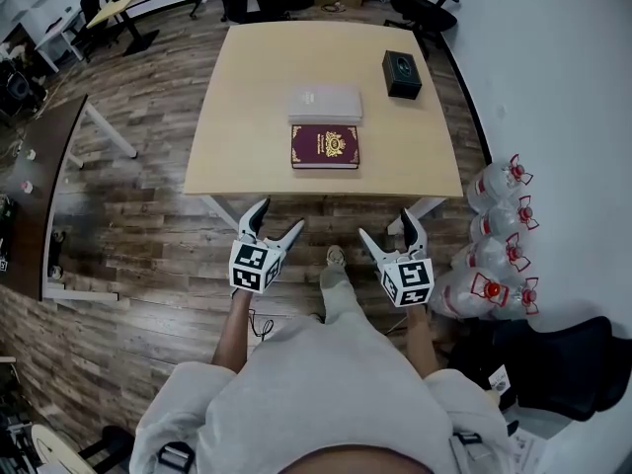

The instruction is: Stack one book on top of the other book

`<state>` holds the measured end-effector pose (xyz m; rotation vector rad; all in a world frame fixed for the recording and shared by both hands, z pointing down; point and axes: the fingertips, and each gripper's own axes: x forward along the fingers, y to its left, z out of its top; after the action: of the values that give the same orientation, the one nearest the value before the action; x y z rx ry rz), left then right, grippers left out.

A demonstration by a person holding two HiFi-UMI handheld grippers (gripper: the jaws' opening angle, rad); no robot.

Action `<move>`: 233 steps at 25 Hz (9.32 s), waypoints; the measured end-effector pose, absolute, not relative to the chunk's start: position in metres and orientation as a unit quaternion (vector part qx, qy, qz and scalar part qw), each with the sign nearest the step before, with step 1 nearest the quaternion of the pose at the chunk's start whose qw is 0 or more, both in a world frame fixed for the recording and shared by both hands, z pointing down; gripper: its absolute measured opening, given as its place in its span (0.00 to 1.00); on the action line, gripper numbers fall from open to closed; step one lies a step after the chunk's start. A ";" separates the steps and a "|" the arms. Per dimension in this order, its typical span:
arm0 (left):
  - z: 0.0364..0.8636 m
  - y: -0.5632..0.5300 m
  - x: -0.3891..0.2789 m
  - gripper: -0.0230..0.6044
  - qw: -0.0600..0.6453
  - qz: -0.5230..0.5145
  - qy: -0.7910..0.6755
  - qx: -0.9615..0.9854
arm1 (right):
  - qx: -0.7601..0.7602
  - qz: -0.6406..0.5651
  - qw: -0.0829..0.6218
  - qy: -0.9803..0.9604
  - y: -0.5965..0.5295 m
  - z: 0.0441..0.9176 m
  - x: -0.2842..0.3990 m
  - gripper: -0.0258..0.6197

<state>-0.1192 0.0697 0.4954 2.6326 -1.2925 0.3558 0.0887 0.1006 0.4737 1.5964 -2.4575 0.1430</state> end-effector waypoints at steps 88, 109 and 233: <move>0.617 -0.212 -0.099 0.62 0.268 0.201 -0.418 0.845 | 0.459 0.215 0.172 -0.845 -0.206 0.594 0.071 0.70; 0.667 -0.222 -0.090 0.62 0.326 0.221 -0.409 0.823 | 0.422 0.313 0.206 -0.825 -0.212 0.667 0.071 0.70; 0.617 -0.371 -0.068 0.61 0.264 0.219 -0.434 0.833 | 0.487 0.260 0.207 -0.808 -0.368 0.620 0.063 0.70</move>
<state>-0.0684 -0.3712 0.6167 2.2509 -1.1726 0.5926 0.0631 -0.3679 0.6197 1.3558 -2.2503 0.7228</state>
